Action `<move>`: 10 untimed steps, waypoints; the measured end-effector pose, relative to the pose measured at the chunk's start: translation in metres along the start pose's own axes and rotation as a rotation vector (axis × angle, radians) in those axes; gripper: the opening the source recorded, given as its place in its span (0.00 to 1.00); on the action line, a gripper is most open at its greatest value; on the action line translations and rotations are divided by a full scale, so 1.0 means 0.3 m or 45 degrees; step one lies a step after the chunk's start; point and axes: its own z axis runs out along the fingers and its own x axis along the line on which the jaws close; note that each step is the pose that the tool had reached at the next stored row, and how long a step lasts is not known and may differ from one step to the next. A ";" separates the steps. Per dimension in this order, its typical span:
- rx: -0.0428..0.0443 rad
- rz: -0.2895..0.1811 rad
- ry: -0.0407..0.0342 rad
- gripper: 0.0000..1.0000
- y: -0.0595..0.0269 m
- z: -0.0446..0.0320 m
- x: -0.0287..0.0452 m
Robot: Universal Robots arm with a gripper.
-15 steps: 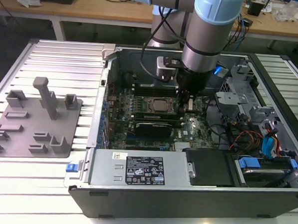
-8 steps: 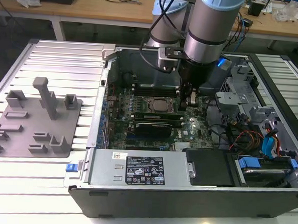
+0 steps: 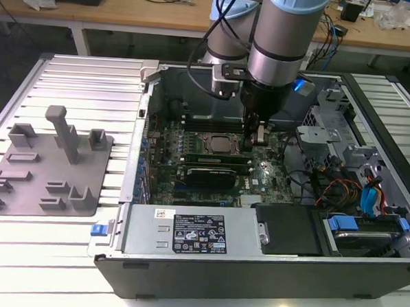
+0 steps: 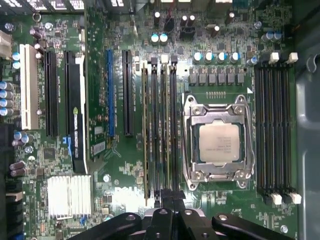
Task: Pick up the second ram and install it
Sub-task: 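Press down the second ram until it locks into place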
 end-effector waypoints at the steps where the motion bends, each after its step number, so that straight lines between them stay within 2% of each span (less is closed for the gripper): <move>1: 0.000 0.000 0.0001 0.08 0.007 0.000 0.000; 4: 0.000 0.000 0.0000 0.08 0.036 0.000 0.001; 6: 0.000 0.000 -0.0002 0.08 0.081 0.001 0.002; 10: 0.001 0.000 0.0000 0.08 0.148 0.002 0.004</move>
